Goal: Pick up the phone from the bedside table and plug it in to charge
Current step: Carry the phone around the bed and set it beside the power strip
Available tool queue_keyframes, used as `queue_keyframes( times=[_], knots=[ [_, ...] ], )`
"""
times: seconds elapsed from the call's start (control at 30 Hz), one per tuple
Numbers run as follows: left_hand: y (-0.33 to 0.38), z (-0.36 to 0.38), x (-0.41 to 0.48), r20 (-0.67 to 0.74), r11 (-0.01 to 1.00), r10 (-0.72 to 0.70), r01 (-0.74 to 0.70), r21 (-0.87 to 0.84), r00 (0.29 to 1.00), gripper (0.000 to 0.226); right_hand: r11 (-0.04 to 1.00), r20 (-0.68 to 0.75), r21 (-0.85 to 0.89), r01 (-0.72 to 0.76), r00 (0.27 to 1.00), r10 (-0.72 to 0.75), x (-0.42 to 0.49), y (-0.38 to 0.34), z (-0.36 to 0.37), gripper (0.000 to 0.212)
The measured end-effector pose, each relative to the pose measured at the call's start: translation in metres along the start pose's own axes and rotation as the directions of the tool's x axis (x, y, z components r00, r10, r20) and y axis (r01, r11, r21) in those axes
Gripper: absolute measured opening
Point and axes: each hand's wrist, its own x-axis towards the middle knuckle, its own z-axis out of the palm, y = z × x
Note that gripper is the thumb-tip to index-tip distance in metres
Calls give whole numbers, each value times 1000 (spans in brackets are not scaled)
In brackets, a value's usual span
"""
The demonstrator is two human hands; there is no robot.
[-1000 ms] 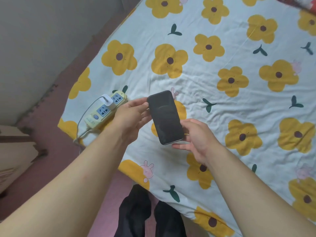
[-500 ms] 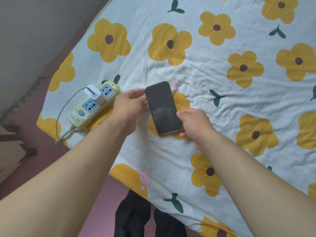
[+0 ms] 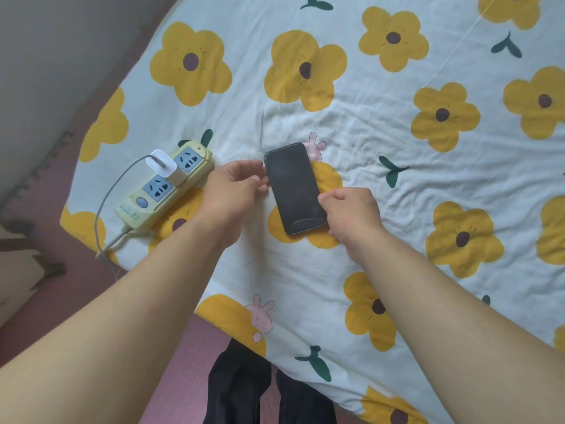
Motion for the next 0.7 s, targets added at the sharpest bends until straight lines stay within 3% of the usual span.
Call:
queue_keyframes(
  times=[0.7],
  knots=[
    [-19, -4, -18, 23, 1000, 7, -7, 12, 1000, 33, 998, -55, -49, 30, 998, -33, 10, 11, 5, 26]
  ],
)
